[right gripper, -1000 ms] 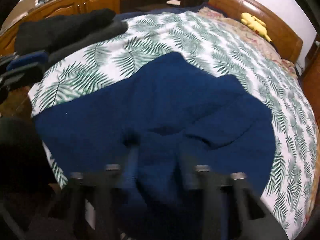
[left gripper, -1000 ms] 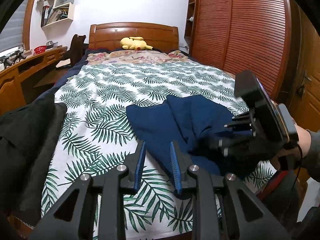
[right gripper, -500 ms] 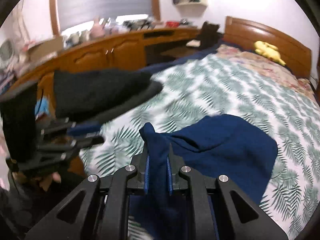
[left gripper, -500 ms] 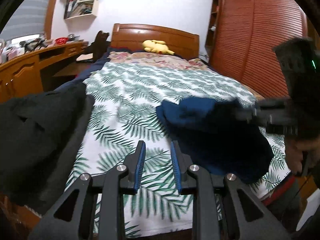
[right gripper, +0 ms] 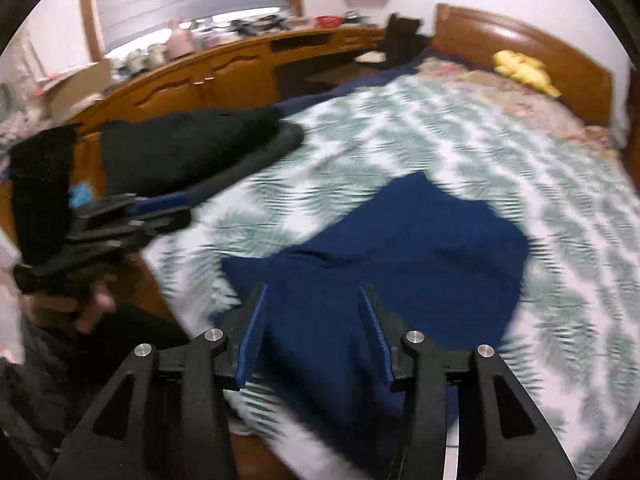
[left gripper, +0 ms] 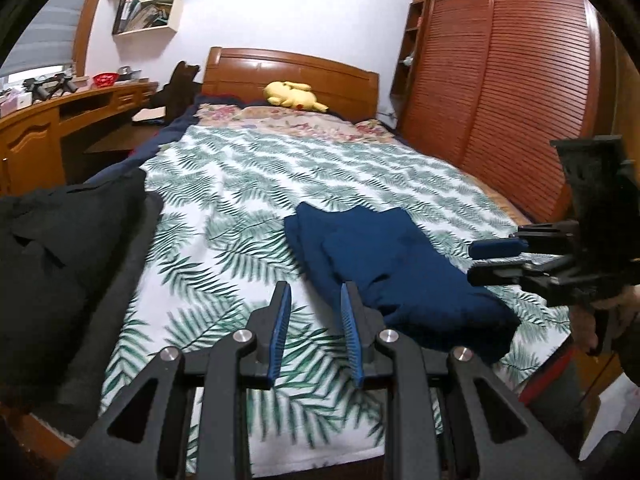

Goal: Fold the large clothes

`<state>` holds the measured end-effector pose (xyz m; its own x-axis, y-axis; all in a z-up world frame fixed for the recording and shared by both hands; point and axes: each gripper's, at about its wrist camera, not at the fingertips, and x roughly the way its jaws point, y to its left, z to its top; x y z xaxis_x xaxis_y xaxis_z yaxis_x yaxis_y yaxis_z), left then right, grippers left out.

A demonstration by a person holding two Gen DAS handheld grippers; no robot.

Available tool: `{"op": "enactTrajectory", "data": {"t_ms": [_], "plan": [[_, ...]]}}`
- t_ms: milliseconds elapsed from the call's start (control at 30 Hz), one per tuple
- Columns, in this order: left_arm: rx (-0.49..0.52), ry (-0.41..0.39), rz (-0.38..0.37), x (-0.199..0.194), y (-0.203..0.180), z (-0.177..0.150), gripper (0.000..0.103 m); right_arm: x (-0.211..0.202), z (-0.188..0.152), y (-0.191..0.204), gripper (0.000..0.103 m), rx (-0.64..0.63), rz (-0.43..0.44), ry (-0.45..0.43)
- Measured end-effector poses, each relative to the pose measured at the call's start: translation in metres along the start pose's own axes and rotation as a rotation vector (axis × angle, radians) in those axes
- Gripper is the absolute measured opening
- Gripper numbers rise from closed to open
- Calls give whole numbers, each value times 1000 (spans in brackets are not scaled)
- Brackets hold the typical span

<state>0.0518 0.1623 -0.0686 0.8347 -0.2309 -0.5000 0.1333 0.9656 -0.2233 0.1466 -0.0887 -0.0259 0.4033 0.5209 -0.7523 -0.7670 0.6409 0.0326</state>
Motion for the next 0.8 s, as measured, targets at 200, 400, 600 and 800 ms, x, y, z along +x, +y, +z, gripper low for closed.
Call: {"op": "enactTrajectory", "data": {"t_ms": [200,400,600,800], "plan": [[28,9,-32,10,-18,5,24,15,-43,-42,22,77,-80,135],[49,30,-28,16,-24,1,24,24,-89,-58,20,128,-32,190],[44,44,0,15,-28,-4,24,24,-88,-57,20,117,-22,163],[71,75,60,-3,-47,-23,24,7,-79,-75,22,124,-17,93]]}}
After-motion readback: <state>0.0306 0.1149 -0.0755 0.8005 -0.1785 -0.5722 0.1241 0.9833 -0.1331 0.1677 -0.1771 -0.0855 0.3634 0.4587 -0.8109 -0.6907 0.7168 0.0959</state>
